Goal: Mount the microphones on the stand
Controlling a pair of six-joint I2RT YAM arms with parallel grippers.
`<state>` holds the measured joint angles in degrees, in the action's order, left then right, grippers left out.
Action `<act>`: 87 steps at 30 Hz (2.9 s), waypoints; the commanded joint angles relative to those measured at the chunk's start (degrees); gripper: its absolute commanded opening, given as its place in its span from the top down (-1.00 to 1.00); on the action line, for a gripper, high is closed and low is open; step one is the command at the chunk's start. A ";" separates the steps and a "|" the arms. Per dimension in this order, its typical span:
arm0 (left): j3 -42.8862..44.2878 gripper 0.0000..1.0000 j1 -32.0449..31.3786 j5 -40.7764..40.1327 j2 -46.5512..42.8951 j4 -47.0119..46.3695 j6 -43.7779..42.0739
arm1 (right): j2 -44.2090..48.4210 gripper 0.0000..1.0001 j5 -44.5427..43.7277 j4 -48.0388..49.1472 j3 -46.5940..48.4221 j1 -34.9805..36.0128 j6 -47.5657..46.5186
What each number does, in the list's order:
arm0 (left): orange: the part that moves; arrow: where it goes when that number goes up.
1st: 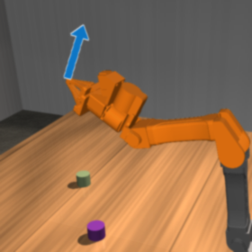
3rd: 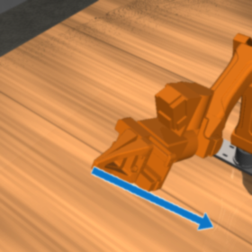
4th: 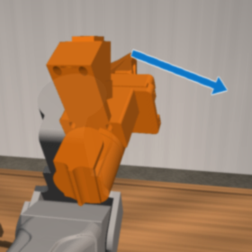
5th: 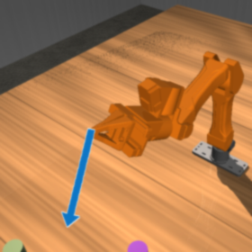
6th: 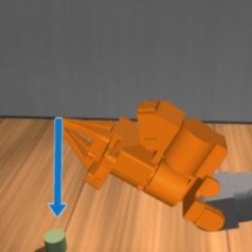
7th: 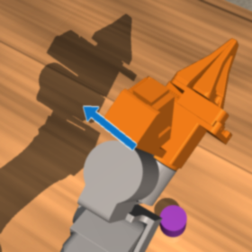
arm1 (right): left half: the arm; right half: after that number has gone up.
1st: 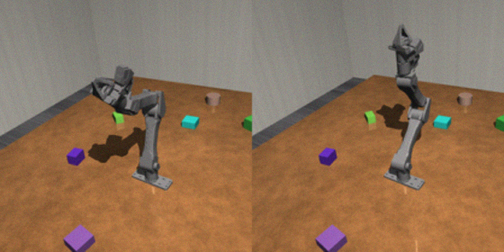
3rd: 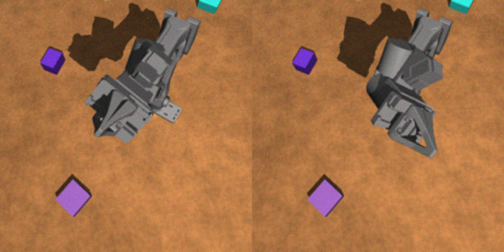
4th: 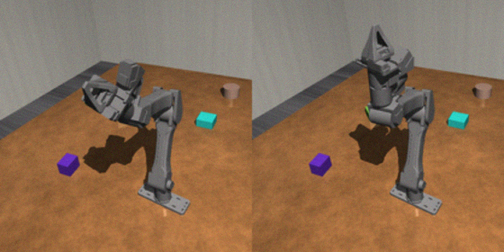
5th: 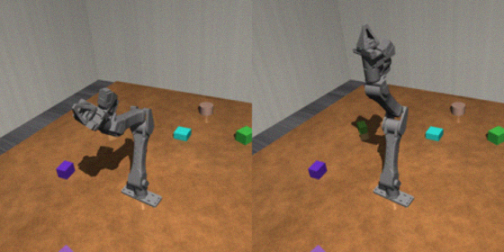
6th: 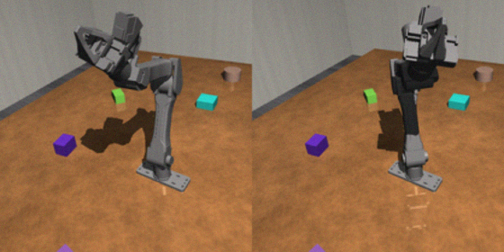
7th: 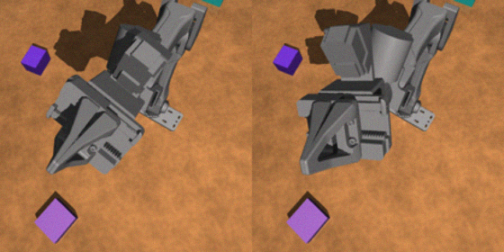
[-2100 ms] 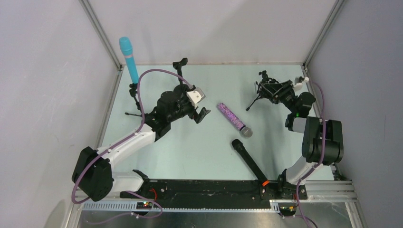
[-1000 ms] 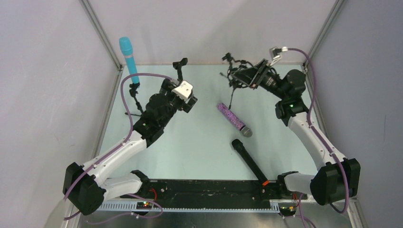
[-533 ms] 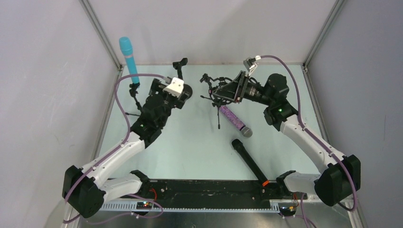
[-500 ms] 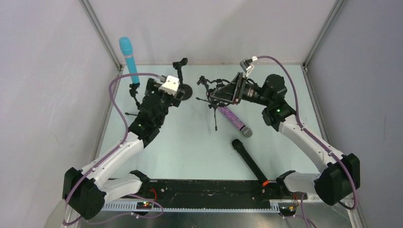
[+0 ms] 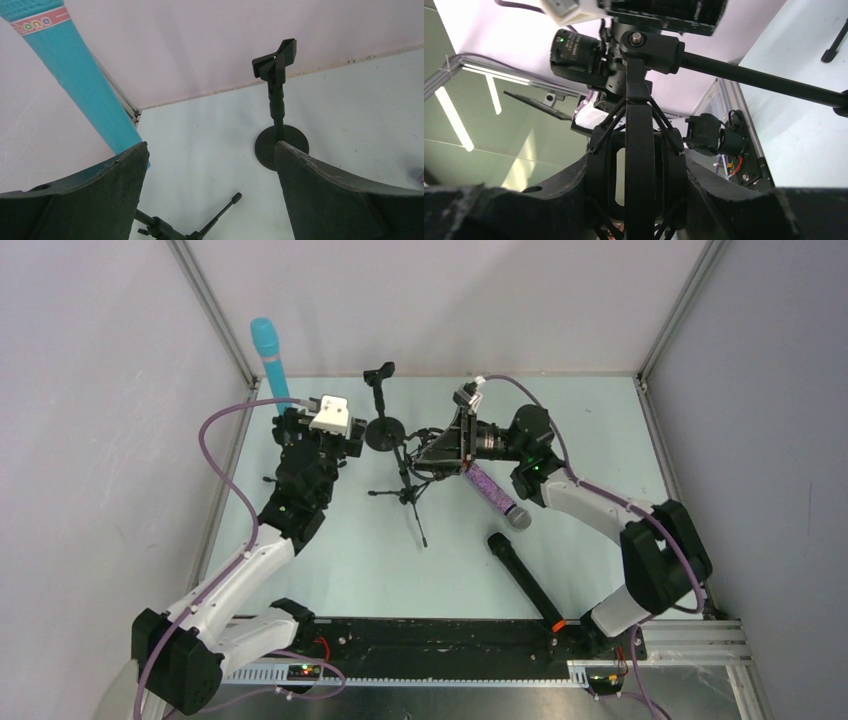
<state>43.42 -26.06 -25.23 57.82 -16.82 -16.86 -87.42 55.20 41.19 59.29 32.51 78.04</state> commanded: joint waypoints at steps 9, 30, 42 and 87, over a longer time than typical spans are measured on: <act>-0.51 -0.99 0.43 0.36 -1.41 -4.47 0.09 | -17.06 1.00 3.79 39.22 -0.93 -1.45 23.42; -0.58 -0.99 0.39 2.21 -1.39 -4.53 -0.86 | -20.92 -0.91 4.99 36.45 -3.67 -3.05 19.49; -0.52 -0.99 0.47 2.72 -1.72 -4.48 -0.92 | -19.47 -0.99 3.07 23.76 -6.17 -4.29 9.42; -0.62 -0.99 0.32 5.72 -2.58 -4.41 -0.34 | 7.07 -0.98 -20.74 -53.44 -6.17 -21.96 -52.27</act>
<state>43.05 -25.85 -20.49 56.77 -18.81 -17.06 -81.69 42.57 1.28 48.49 10.00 37.23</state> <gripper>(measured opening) 0.996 0.993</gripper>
